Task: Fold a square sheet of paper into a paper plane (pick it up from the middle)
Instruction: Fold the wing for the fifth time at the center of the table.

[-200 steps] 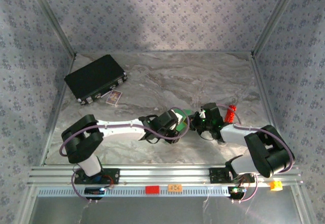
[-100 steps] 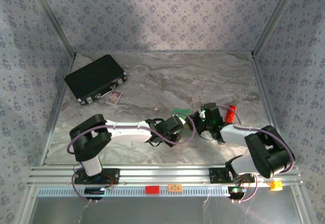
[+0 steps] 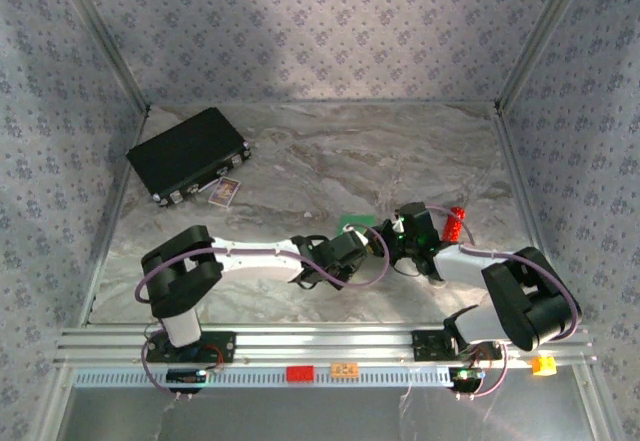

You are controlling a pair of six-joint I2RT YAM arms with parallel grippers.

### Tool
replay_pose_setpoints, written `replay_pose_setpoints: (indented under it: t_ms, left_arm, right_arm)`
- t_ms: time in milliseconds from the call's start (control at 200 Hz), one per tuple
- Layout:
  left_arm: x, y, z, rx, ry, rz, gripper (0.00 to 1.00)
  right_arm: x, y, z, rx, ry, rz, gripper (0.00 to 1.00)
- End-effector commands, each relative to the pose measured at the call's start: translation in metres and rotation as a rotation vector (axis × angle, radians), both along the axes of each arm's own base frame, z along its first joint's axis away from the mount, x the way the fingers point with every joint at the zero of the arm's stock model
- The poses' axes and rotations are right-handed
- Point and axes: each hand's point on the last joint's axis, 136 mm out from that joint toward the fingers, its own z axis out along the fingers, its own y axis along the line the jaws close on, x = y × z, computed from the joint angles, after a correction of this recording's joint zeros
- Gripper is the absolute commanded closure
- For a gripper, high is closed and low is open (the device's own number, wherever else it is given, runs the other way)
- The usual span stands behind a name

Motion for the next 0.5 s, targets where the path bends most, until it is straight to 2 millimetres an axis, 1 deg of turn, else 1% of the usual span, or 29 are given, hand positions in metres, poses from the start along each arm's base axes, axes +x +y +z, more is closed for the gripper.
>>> replay_pose_setpoints:
  t_ms: [0, 170, 390, 495]
  left_arm:
    - [-0.001, -0.003, 0.0, 0.032, -0.023, -0.018, 0.62]
    - [0.002, 0.003, -0.003, 0.063, -0.038, 0.0, 0.63]
    - [0.005, 0.008, -0.003, 0.093, -0.07, 0.011, 0.65]
    - [0.005, 0.007, -0.002, 0.091, -0.071, 0.007, 0.68]
  right_arm:
    - [0.002, 0.0, 0.005, 0.007, -0.01, -0.017, 0.95]
    - [0.002, 0.0, 0.004, 0.005, -0.006, -0.02, 0.95]
    - [0.002, 0.0, 0.004, 0.004, -0.004, -0.022, 0.95]
    - [0.002, 0.0, 0.004, 0.004, -0.004, -0.021, 0.95]
